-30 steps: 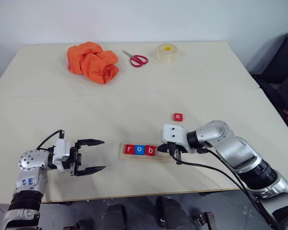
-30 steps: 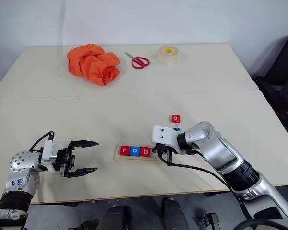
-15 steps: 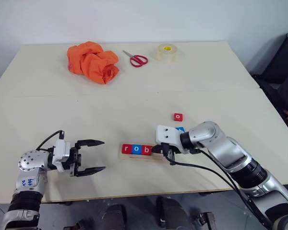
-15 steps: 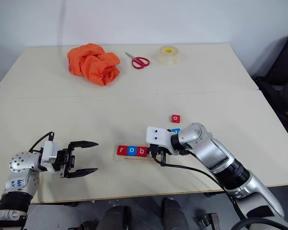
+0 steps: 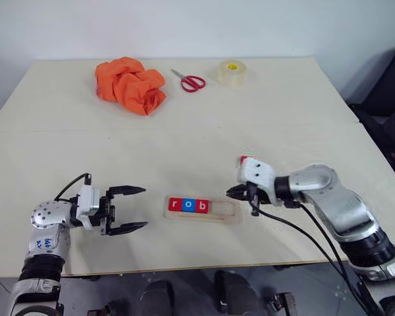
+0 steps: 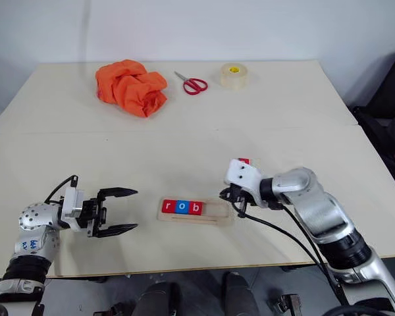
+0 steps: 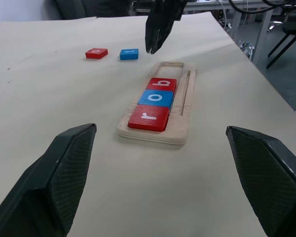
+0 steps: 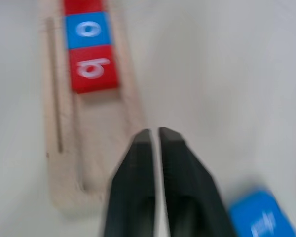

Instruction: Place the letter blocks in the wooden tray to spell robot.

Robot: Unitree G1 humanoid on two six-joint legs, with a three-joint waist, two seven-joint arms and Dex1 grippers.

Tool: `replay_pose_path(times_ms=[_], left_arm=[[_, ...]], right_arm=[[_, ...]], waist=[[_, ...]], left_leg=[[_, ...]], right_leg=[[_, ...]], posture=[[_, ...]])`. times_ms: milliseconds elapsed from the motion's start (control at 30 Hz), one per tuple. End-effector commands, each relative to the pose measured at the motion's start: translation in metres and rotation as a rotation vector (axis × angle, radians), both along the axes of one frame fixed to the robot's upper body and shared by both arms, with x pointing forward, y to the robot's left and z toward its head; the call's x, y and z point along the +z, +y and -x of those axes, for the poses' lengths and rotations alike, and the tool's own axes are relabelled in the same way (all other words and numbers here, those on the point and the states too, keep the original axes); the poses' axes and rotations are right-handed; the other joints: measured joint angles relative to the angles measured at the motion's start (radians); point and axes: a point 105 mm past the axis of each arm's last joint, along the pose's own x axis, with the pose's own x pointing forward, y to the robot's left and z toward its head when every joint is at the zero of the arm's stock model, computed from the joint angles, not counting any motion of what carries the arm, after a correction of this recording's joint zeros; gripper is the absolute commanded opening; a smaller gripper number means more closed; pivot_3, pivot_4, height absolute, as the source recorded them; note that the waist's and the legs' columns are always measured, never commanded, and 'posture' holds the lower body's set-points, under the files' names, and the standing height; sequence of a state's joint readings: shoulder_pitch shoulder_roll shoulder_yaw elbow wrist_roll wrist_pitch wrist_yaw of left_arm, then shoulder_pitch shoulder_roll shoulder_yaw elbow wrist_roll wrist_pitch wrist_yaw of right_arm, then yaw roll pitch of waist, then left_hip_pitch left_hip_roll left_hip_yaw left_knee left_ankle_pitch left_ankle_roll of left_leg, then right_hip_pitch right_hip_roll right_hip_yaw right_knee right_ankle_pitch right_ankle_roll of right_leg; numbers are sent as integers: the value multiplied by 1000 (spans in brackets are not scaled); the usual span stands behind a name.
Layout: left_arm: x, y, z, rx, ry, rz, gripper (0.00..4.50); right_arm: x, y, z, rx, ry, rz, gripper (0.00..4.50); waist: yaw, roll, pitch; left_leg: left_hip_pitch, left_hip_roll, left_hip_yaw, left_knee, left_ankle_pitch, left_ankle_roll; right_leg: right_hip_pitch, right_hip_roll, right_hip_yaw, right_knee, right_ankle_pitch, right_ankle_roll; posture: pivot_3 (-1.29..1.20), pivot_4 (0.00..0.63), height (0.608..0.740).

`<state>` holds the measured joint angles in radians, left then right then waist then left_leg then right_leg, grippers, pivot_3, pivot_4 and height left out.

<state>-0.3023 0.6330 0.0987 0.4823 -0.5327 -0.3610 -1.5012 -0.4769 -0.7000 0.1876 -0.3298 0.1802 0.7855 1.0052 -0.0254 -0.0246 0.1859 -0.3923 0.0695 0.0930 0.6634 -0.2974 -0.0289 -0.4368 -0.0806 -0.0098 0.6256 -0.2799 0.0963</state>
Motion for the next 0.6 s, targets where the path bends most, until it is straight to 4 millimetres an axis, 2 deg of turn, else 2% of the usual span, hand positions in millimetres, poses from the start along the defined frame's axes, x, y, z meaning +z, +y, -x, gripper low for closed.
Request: replay_pose_path(times_ms=[33,167,300,400,600], left_arm=[[0,-2,4,-57,-10,-12,4500],[-1,-3,2,-49,-5,-1,4500],[0,-3,0,-37,-2,8,4500],[0,-2,0,-31,1,10,4500],[2,-2,-2,-27,2,13,4500]], right_arm=[[21,-21,0,-107,-93,-64,1565],[17,-59,9,-236,-119,-98,2984],[22,-81,12,-328,-194,-162,4340],[27,-95,19,-368,-268,-202,4441],[21,-106,26,-385,-267,-201,4441]], waist=[[0,0,0],[0,0,0],[-3,0,0],[-1,0,0],[-1,0,0]], left_leg=[[0,0,0,0,0,0],[0,0,0,0,0,0],[1,0,0,0,0,0],[4,0,-1,0,0,0],[5,0,-1,0,0,0]], right_leg=[[0,0,0,0,0,0],[0,0,0,0,0,0],[2,0,0,-1,0,1],[5,1,0,-1,0,1],[8,1,0,-3,1,2]], posture=[[0,150,740],[0,150,740],[0,150,740],[0,150,740],[0,150,740]])
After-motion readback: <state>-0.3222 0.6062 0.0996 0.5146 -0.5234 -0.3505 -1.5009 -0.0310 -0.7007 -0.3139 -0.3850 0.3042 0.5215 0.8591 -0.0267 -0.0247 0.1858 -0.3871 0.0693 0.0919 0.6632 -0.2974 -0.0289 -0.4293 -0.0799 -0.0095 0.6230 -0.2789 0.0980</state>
